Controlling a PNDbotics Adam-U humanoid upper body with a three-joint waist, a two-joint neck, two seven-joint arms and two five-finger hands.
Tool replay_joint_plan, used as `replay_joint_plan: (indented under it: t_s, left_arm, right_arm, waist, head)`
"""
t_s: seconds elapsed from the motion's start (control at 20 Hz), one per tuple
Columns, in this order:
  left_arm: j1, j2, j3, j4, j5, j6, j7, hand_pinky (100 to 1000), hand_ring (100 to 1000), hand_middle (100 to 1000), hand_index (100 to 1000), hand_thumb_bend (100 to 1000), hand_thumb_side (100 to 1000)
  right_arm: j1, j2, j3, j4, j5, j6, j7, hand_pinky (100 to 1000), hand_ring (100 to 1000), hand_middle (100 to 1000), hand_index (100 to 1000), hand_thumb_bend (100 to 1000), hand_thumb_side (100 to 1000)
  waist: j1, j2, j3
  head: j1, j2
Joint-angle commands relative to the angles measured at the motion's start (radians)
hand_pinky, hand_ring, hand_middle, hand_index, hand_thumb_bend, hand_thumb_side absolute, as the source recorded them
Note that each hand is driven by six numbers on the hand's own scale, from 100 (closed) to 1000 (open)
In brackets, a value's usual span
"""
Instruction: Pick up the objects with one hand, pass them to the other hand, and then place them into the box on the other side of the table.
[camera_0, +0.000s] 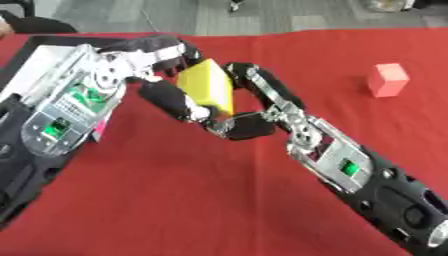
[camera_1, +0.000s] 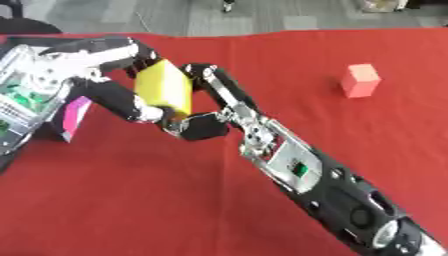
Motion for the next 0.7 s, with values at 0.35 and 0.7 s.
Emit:
replay_joint_plan:
  t_s: [0.35, 0.7]
  left_arm:
    - [-0.017, 0.032, 0.017, -0.031, -0.031, 0.046, -0.042, 721, 606, 509, 517, 100, 153]
    - [0.012, 0.075, 0.052, -0.033, -0.064, 0.006, -0.063, 715, 599, 497, 503, 117, 121]
  right_arm:
    - [-0.002, -0.027, 0.022, -0.018, 0.090, -0.016, 0.115, 840, 772, 777, 884, 688, 283]
    - [0.005, -0.035, -0.021, -0.017, 0.200, -0.031, 0.170, 861, 829, 853, 941, 681, 529]
  waist:
    - [0.011, -0.025, 0.000]
    - [0.012, -0.026, -0.004]
  head:
    - [-0.001, -0.002]
    - [-0.002, -0.002]
